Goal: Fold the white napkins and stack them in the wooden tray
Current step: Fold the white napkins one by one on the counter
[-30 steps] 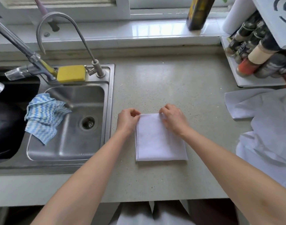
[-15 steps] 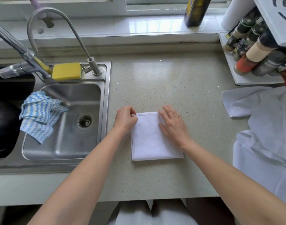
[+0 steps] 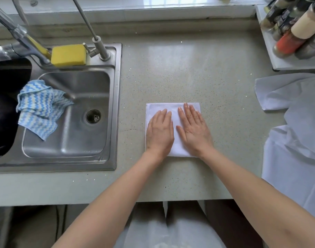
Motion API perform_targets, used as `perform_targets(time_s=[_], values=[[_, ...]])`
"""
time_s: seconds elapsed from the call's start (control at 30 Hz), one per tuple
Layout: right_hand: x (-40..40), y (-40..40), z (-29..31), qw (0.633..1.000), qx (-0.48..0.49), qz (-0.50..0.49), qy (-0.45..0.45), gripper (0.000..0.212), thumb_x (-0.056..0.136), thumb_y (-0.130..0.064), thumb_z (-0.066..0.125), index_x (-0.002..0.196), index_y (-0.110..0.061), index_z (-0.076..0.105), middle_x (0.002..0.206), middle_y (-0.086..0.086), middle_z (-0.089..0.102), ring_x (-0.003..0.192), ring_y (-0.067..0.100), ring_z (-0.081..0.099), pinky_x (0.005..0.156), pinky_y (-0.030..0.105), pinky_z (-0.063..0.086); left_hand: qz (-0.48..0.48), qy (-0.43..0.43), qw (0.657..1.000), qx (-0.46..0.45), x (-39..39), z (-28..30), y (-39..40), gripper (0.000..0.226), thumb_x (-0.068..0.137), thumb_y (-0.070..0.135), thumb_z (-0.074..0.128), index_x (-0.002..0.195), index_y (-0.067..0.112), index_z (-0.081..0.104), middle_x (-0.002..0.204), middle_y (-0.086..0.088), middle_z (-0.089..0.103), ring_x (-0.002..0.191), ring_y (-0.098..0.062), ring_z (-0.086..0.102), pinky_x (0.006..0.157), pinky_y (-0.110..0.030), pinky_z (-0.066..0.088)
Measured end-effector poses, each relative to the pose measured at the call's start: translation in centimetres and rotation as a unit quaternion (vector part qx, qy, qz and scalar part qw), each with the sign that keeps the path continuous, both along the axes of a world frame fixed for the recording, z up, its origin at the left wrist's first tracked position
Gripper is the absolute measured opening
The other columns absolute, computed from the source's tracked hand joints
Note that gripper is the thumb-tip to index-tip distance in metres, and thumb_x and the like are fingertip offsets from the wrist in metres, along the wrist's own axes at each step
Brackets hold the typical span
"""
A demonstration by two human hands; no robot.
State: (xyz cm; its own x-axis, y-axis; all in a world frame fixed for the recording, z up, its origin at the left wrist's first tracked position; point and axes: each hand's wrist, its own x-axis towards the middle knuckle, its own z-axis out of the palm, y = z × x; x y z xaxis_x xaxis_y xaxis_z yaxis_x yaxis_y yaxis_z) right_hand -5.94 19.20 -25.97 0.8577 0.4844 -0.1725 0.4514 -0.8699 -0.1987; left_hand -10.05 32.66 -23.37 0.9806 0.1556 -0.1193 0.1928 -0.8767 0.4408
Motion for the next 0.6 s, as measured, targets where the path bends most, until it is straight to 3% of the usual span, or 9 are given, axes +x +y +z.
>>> perform_targets(time_s=[0.1,0.2,0.37,0.5,0.6], values=[[0.1,0.1,0.0,1.0,0.001,-0.01,-0.001,0.06,0.102,-0.039,0.032,0.152,-0.019,0.006,0.16,0.003,-0.001,0.147,0.016,-0.006,0.115,0.026,-0.013,-0.051,0.045,0.993,0.096,-1.1,-2.1,0.8,0.056,0.104,0.034,0.022,0.153,0.014,0.008,0.161,-0.004,0.001,0.148,-0.02,-0.002,0.119,-0.032,-0.006],[0.2,0.1,-0.3,1.0,0.006,-0.017,0.0,0.061,0.101,-0.041,0.032,0.152,-0.02,0.006,0.161,0.003,-0.002,0.148,0.016,-0.005,0.114,0.025,-0.013,-0.094,0.036,0.984,0.148,-1.4,-3.1,2.1,0.065,0.1,0.044,0.023,0.153,0.013,0.001,0.161,-0.006,-0.005,0.148,-0.023,-0.007,0.12,-0.036,-0.007],[-0.1,-0.9,-0.1,0.999,-0.026,-0.033,-0.018,0.064,0.1,-0.048,0.027,0.153,-0.022,0.003,0.161,0.004,-0.002,0.148,0.017,0.001,0.115,0.031,0.006,-0.2,-0.001,0.964,0.173,1.2,-3.0,4.1,0.067,0.098,0.049,0.017,0.154,0.015,0.003,0.161,-0.006,-0.002,0.149,-0.024,-0.003,0.12,-0.037,-0.006],[-1.4,-1.8,1.0,0.996,-0.054,-0.068,0.013,0.067,0.097,-0.052,0.026,0.154,-0.021,0.007,0.16,0.013,0.007,0.145,0.027,0.016,0.112,0.038,0.014,-0.236,0.002,0.937,0.258,4.5,-1.9,5.8,0.057,0.103,0.037,0.016,0.154,0.016,0.003,0.161,-0.006,0.002,0.148,-0.028,0.006,0.118,-0.042,-0.004],[-2.8,-1.5,2.2,0.992,-0.11,-0.062,-0.025,0.068,0.096,-0.049,0.036,0.15,-0.009,0.025,0.146,0.024,0.036,0.128,0.034,0.039,0.104,0.041,0.025,-0.219,-0.017,0.929,0.299,5.0,0.5,4.4,0.05,0.101,0.015,0.027,0.15,0.008,0.02,0.156,-0.014,0.023,0.134,-0.034,0.034,0.111,-0.045,0.025]])
